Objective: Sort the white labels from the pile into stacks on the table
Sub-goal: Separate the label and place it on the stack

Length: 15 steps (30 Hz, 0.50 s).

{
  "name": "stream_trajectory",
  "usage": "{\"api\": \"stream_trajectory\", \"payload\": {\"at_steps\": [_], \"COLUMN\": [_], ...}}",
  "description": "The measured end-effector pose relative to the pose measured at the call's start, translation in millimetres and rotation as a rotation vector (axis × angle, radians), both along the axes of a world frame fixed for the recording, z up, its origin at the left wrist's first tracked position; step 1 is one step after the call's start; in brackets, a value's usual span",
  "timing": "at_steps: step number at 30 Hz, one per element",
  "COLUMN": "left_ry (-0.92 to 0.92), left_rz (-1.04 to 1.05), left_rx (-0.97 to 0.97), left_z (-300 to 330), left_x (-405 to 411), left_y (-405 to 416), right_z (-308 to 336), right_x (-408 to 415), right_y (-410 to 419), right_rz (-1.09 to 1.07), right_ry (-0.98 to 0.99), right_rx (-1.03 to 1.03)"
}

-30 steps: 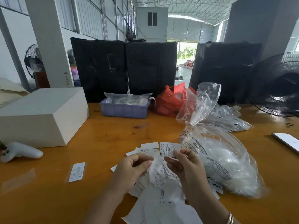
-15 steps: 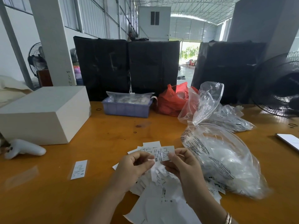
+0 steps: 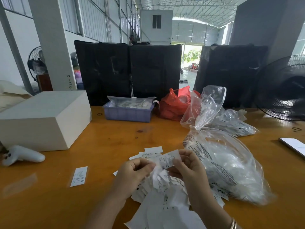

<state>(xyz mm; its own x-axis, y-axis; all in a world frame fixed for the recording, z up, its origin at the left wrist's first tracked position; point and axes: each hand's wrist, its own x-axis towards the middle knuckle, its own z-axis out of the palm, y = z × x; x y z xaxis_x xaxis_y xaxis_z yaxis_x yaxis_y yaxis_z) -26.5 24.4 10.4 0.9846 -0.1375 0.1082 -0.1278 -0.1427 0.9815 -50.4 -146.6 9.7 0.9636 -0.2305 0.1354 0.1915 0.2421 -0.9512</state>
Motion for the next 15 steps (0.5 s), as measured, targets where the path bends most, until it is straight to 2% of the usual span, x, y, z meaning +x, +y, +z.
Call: {"api": "stream_trajectory", "payload": {"at_steps": [3, 5, 15], "left_ry": [0.010, 0.011, -0.025], "left_rz": [-0.025, -0.032, -0.027], "left_rx": [0.008, 0.016, -0.007], "left_z": [-0.4, -1.0, -1.6], "left_x": [-0.5, -0.3, -0.6], "left_y": [-1.5, -2.6, -1.3], "right_z": [2.4, 3.2, -2.0], "right_x": [0.3, -0.1, -1.4], "right_y": [-4.3, -4.7, 4.6], "right_rz": [0.005, 0.030, -0.004], "right_ry": [-0.003, -0.014, -0.067], "right_rx": [0.229, 0.240, -0.175]}}
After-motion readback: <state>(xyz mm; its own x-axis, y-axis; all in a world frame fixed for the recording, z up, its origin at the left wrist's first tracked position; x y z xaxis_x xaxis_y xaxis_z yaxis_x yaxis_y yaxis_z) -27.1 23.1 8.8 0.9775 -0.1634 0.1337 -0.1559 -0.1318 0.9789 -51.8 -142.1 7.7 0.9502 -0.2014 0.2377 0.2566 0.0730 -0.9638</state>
